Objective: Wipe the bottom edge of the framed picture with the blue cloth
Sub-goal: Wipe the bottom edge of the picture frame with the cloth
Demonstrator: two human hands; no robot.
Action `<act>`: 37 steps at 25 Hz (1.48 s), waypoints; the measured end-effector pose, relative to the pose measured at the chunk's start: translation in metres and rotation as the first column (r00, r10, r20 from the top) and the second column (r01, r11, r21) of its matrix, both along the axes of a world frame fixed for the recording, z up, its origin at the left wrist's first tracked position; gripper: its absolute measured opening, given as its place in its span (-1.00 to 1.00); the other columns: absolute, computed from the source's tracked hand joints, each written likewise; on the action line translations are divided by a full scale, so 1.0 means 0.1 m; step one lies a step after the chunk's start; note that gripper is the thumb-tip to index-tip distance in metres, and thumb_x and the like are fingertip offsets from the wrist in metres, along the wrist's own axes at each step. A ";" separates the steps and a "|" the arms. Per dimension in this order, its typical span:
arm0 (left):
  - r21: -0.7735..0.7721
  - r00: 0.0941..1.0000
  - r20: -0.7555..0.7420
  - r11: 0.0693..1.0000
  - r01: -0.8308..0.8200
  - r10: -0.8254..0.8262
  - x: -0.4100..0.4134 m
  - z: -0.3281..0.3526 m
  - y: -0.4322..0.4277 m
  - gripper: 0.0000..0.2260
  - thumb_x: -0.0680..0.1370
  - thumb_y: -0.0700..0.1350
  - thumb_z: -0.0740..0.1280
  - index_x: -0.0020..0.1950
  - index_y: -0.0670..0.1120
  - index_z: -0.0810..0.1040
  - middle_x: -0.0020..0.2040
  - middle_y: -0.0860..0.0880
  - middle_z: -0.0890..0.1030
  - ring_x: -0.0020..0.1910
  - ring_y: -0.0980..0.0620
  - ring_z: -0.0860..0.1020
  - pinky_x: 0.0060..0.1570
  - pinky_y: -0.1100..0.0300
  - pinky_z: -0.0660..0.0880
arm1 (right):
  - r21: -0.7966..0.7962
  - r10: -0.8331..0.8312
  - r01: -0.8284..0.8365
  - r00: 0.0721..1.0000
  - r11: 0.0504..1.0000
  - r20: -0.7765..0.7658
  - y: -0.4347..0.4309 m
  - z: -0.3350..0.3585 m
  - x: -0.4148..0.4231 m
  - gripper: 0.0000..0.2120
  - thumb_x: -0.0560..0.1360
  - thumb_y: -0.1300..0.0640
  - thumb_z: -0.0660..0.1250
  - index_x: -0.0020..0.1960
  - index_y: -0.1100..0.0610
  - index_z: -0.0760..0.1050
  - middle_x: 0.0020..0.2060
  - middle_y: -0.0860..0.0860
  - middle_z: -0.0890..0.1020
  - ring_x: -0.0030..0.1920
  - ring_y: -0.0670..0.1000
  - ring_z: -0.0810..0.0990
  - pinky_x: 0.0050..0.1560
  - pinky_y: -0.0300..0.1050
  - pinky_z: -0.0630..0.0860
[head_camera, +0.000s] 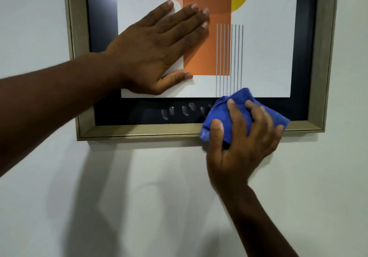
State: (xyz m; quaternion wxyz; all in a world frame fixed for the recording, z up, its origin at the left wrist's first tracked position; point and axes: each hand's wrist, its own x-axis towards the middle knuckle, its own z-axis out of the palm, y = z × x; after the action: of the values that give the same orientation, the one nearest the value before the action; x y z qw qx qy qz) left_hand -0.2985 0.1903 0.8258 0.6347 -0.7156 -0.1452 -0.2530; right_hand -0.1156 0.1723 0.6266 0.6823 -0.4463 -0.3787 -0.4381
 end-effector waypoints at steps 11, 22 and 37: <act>-0.038 0.999 0.043 0.999 0.021 -0.019 -0.01 -0.03 -0.01 -0.28 0.59 0.29 -0.16 0.59 -0.17 -0.09 0.63 -0.19 -0.02 0.61 -0.13 -0.04 0.59 -0.16 -0.01 | -0.119 0.036 -0.024 0.995 0.993 0.096 -0.09 -0.11 -0.12 -0.53 0.59 -0.22 0.10 0.37 0.01 0.42 0.40 0.12 0.44 0.50 0.14 0.28 0.57 0.22 0.01; -0.073 0.989 0.147 0.997 0.030 -0.019 -0.03 -0.04 -0.03 -0.24 0.56 0.33 -0.16 0.59 -0.17 -0.08 0.63 -0.17 -0.02 0.61 -0.12 -0.06 0.60 -0.13 -0.04 | -0.071 0.058 -0.060 0.998 0.996 -0.031 -0.04 0.06 -0.59 -0.56 0.58 -0.22 0.13 0.30 0.01 0.50 0.35 0.12 0.48 0.46 0.14 0.34 0.58 0.13 -0.05; -0.178 0.958 0.272 0.973 0.145 -0.093 -0.05 -0.06 -0.06 -0.35 0.59 0.18 -0.16 0.59 -0.15 0.01 0.63 -0.14 0.04 0.61 -0.07 -0.01 0.60 -0.08 -0.06 | -0.080 0.103 -0.103 0.995 0.992 -0.002 -0.06 0.08 -0.81 -0.61 0.56 -0.15 0.20 0.26 0.02 0.54 0.34 0.10 0.50 0.45 0.12 0.36 0.58 0.17 0.01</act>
State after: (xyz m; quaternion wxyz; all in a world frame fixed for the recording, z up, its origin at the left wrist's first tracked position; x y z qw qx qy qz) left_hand -0.3039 0.1843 0.8200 0.5197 -0.7425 -0.2084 -0.3677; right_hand -0.1962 0.1665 0.6347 0.6852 -0.4525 -0.4191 -0.3874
